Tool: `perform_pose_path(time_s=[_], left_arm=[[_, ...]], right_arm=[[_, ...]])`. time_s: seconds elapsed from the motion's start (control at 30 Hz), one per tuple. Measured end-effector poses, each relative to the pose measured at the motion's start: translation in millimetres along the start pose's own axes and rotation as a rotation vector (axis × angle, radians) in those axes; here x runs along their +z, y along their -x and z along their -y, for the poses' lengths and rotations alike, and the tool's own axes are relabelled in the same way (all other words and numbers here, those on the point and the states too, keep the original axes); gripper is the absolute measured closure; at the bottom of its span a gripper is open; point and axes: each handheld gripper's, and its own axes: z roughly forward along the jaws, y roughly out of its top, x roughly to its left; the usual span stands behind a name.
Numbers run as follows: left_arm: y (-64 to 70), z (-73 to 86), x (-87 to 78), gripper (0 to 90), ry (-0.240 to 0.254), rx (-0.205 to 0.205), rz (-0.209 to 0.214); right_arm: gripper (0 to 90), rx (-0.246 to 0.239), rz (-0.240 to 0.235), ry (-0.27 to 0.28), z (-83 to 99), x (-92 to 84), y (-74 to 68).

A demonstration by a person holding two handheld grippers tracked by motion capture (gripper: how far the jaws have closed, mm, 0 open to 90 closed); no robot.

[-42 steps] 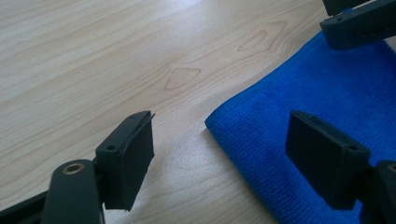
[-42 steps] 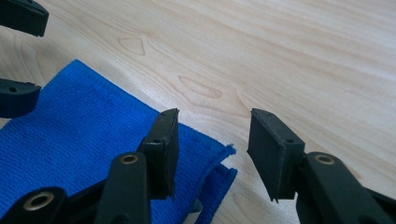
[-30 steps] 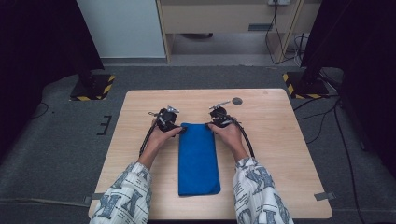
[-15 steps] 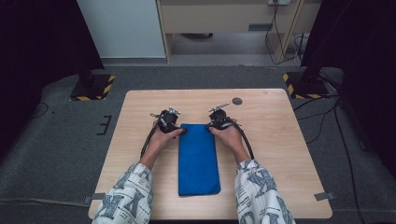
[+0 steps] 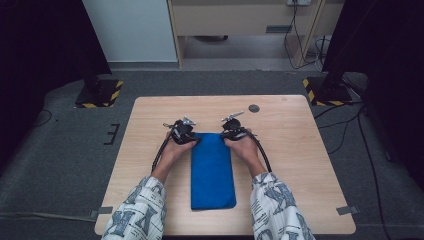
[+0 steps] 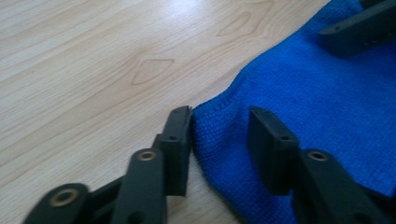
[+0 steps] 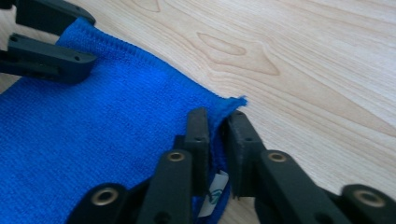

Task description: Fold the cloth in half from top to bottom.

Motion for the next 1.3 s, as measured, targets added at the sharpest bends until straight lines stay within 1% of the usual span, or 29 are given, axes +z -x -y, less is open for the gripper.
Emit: perform_pose_path(time_s=[0.1, 0.17, 0.33, 0.37, 0.43, 0.53, 0.7, 0.83, 0.93, 0.97, 1.13, 1.27, 1.3], left_arm=[[2.9, -0.2, -0.1, 71.9, 0.001, -0.004, 0.007], [5.2, 0.1, -0.4, 78.2, 0.001, 0.003, 0.005], [7.2, -1.4, -2.7, 82.3, -0.001, -0.003, 0.007], [8.1, -2.2, -3.6, 82.8, 0.003, -0.003, 0.008], [9.9, -4.1, -5.9, 83.4, 0.013, -0.006, 0.006], [12.4, -8.2, -10.8, 83.9, 0.029, -0.004, 0.009], [17.7, -18.5, -21.6, 84.0, 0.061, 0.008, 0.001], [21.2, -25.8, -28.0, 83.8, 0.079, 0.029, -0.006], [21.9, -31.6, -34.1, 83.8, 0.097, 0.038, -0.013], [21.1, -33.4, -36.7, 83.8, 0.109, 0.035, -0.016], [18.8, -39.7, -43.8, 84.0, 0.118, 0.038, -0.024], [18.3, -43.4, -47.1, 84.1, 0.131, 0.038, -0.024], [18.1, -44.4, -47.8, 84.0, 0.132, 0.042, -0.023]], right_arm=[[84.9, -0.01, 0.005, 0.002, 0.1, 0.0, -1.1], [86.5, -0.021, 0.013, 0.007, 0.4, -0.3, -2.9], [87.0, -0.021, 0.007, 0.014, 1.7, -3.4, -2.0], [87.0, -0.029, 0.009, 0.021, 1.8, -4.7, -1.9], [87.1, -0.04, 0.003, 0.036, 1.7, -9.5, -2.2], [87.2, -0.037, 0.002, 0.052, 0.6, -16.6, -2.1], [87.3, -0.041, 0.003, 0.074, -2.1, -27.8, -1.5], [87.2, -0.04, 0.0, 0.094, -5.6, -37.1, -0.4], [87.2, -0.04, -0.004, 0.112, -9.1, -42.8, 0.8], [87.3, -0.038, -0.005, 0.114, -10.0, -44.0, 0.8], [87.3, -0.039, -0.008, 0.149, -17.8, -52.9, 1.1], [87.2, -0.046, -0.004, 0.161, -23.3, -59.0, 2.4], [87.2, -0.041, -0.006, 0.164, -24.6, -60.4, 2.5]])
